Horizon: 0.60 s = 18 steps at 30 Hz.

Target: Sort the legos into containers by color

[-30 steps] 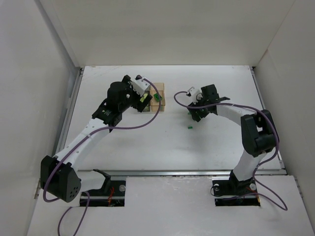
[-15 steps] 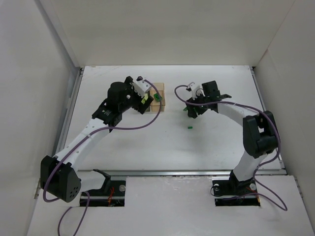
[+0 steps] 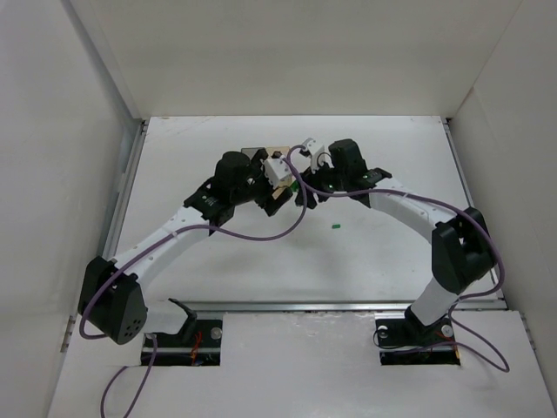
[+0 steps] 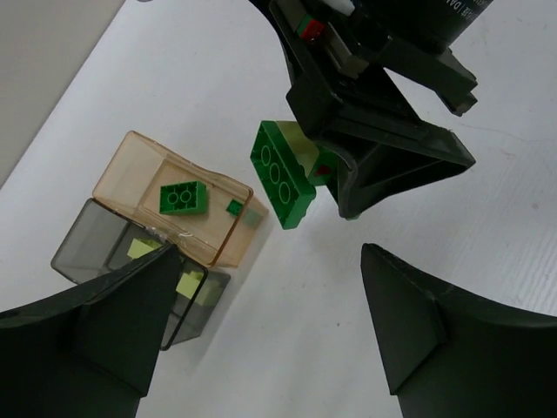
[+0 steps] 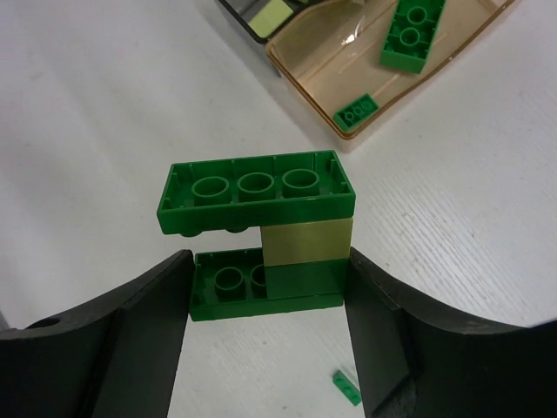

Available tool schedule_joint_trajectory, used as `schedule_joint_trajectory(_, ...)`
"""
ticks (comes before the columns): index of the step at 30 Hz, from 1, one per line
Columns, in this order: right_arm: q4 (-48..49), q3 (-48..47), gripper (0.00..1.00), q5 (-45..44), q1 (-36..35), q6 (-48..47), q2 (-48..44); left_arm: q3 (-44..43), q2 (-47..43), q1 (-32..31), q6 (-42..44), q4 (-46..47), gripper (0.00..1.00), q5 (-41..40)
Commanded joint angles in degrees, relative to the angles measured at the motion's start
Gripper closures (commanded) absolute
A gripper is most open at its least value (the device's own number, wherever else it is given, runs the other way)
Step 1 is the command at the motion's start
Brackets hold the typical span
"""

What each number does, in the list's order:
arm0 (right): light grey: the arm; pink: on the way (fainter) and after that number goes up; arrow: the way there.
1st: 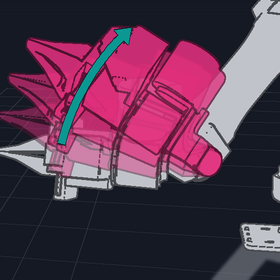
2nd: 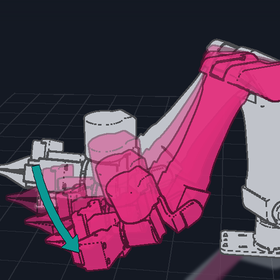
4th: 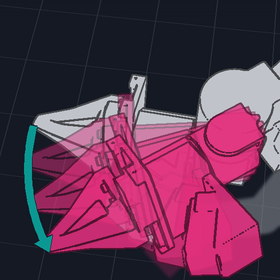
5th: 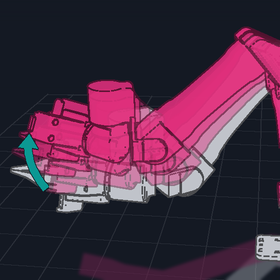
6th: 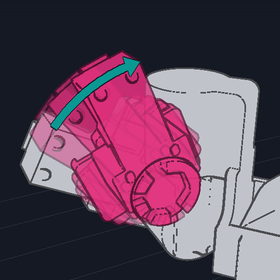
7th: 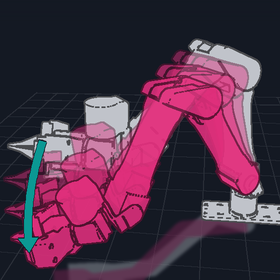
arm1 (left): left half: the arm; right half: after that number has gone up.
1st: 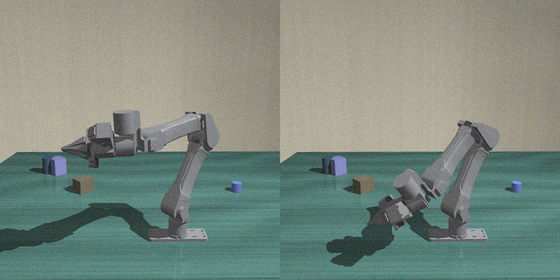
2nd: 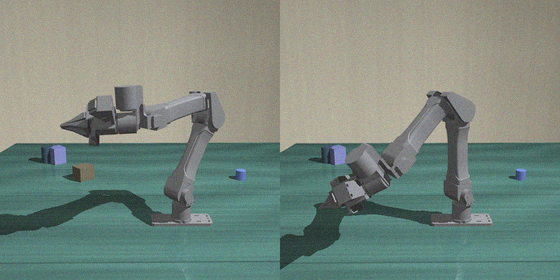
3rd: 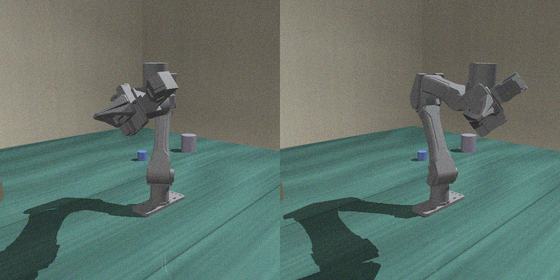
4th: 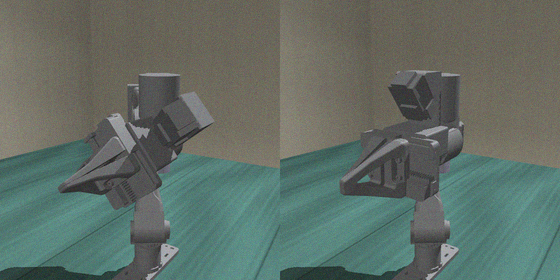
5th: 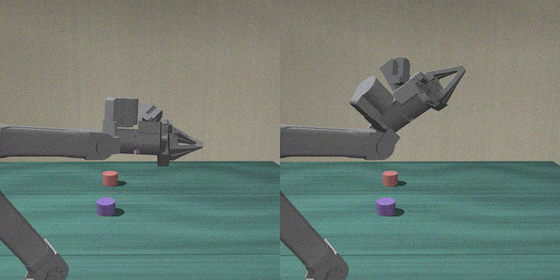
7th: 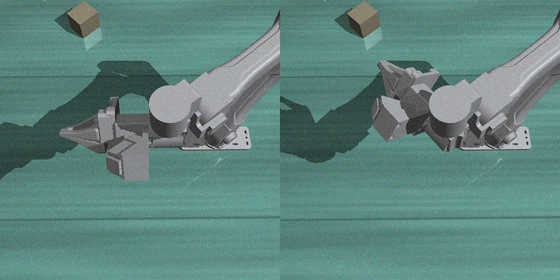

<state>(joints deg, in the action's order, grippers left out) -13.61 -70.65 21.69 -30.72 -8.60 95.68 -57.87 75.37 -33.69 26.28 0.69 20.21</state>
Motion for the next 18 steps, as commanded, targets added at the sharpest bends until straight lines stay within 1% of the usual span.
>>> schedule_joint_trajectory(1,4.82,-1.50,0.58,6.77,0.49,6.39,-2.16,-0.93,-1.11,-0.58,3.15,4.23,0.20,-0.60)
schedule_joint_trajectory(4,4.82,-3.08,0.58,9.33,0.49,6.93,-2.16,-0.93,-1.11,-0.58,6.23,3.71,0.34,-1.22)
schedule_joint_trajectory(7,4.82,-3.61,0.58,10.91,0.49,7.45,-2.16,-0.93,-1.11,-0.58,7.55,2.31,0.34,-1.74)
schedule_joint_trajectory(8,4.82,-3.61,0.58,11.44,0.49,7.46,-2.16,-0.41,-1.11,-0.58,7.55,2.30,0.31,-1.75)
schedule_joint_trajectory(10,4.82,-3.62,0.58,12.23,0.49,8.16,-2.16,-0.41,-1.11,-0.58,8.08,2.30,0.30,-0.97)
schedule_joint_trajectory(12,4.82,-4.14,0.58,12.23,0.49,8.78,-2.16,-0.41,-1.11,-0.58,8.69,1.69,0.30,0.61)
schedule_joint_trajectory(17,4.82,-4.14,0.58,13.29,0.49,9.30,-3.22,-0.41,-1.11,-0.58,9.93,0.63,0.30,1.24)
schedule_joint_trajectory(18,4.82,-4.14,0.58,13.29,0.49,9.30,-3.22,-0.41,-1.11,-0.58,9.93,0.63,0.31,1.24)
